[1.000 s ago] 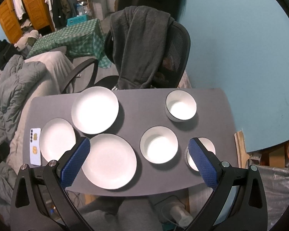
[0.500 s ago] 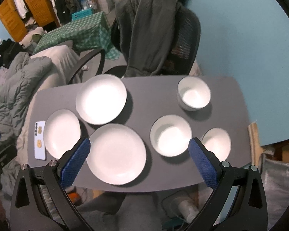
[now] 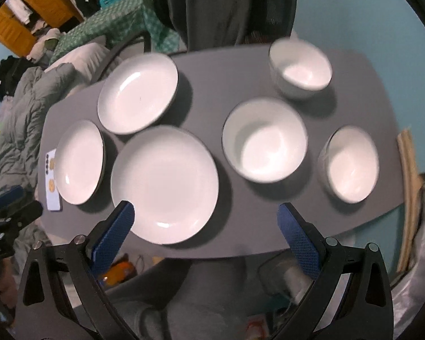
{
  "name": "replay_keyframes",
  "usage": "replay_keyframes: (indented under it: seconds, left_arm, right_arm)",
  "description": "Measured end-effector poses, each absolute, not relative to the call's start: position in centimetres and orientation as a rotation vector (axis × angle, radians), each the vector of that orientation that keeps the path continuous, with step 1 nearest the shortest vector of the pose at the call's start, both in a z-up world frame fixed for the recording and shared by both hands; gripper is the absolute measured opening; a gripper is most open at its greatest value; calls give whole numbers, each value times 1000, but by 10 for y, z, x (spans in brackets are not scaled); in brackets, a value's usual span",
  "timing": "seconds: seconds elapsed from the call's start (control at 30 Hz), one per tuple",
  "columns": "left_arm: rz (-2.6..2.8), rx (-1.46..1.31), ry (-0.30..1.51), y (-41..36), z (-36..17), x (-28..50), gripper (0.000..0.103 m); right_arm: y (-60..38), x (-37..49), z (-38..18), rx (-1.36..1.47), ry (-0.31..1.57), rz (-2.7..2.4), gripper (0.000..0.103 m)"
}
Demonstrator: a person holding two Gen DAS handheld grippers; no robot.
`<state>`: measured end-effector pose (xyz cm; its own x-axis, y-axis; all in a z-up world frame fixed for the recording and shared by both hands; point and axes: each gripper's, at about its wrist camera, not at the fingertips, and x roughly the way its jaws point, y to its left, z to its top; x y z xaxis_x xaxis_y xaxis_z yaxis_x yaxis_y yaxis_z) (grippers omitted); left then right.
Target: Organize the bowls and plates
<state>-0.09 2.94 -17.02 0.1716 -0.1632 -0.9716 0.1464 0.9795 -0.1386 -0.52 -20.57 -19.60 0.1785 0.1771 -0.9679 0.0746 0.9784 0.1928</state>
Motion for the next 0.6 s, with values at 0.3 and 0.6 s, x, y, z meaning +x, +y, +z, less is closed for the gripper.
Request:
replay_keyframes:
  seconds: [0.3, 0.6]
  left_arm:
    - [-204, 53, 1407, 11, -205, 4, 100]
    - [-191, 143, 1413, -15, -238, 18, 88]
  right_arm:
    - [-202, 2, -249, 188, 1468, 103, 94]
    - [-201, 19, -276, 120, 1530, 145, 76]
